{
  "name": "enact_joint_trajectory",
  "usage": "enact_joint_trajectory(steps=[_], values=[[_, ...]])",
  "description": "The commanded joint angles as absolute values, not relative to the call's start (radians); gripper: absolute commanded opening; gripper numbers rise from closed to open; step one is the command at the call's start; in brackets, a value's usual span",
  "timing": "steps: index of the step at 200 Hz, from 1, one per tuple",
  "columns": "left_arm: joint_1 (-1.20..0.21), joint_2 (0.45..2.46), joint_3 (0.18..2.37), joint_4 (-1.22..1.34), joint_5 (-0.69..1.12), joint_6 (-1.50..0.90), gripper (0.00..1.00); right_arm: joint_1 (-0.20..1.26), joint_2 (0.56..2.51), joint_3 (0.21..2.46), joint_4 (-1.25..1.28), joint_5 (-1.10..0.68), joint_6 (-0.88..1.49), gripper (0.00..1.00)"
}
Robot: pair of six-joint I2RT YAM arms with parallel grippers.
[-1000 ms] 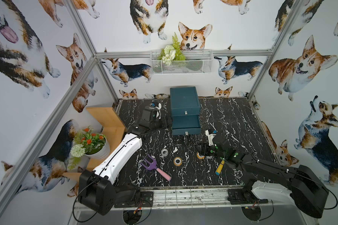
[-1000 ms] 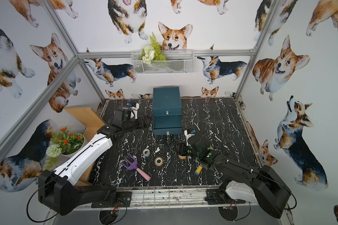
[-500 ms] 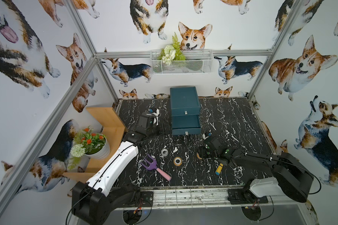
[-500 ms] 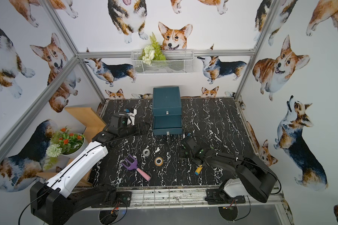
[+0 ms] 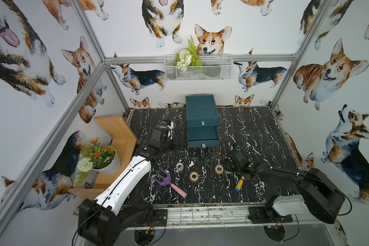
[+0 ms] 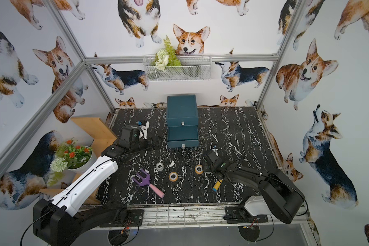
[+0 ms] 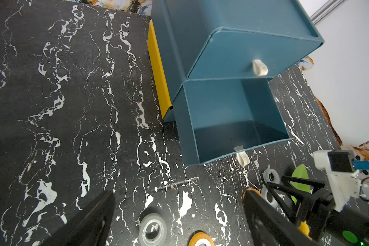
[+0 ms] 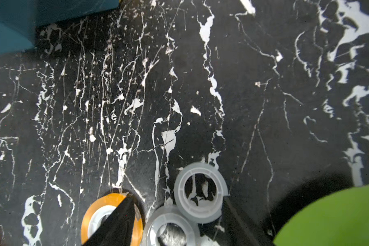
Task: Place the transparent tape into the drawer according to color
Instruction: Pick up the tape from the center of the board.
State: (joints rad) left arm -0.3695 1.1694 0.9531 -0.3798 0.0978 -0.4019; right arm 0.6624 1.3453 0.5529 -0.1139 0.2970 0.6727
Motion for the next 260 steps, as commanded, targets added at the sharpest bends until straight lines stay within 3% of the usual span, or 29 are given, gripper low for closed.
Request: enact_joint_trajectory(steps=[1, 110, 181, 219, 260], values=[[-0.370, 1.167, 0.953, -0.378, 0.101, -0.390, 0.99, 0.648, 1.366, 0.561, -0.100, 0.307, 0.685, 0.69], [-0.370, 1.172, 0.946, -0.368, 0.120, -0.392, 0.99, 0.620, 1.423, 0.586, -0.096, 0.322, 0.667, 0.64], [-0.370, 1.178, 0.946, -0.365, 0.126, -0.393, 0.99, 0.619, 1.411, 0.544, -0.126, 0.273, 0.683, 0.53], [-0.370, 1.180, 0.946, -0.366, 0.127, -0.391, 0.99, 0.620, 1.412, 0.542, -0.108, 0.253, 0.687, 0.42], [-0.370, 1.179, 0.945, -0.365, 0.126, -0.392, 1.00, 0.618, 1.398, 0.582, -0.107, 0.276, 0.668, 0.39]])
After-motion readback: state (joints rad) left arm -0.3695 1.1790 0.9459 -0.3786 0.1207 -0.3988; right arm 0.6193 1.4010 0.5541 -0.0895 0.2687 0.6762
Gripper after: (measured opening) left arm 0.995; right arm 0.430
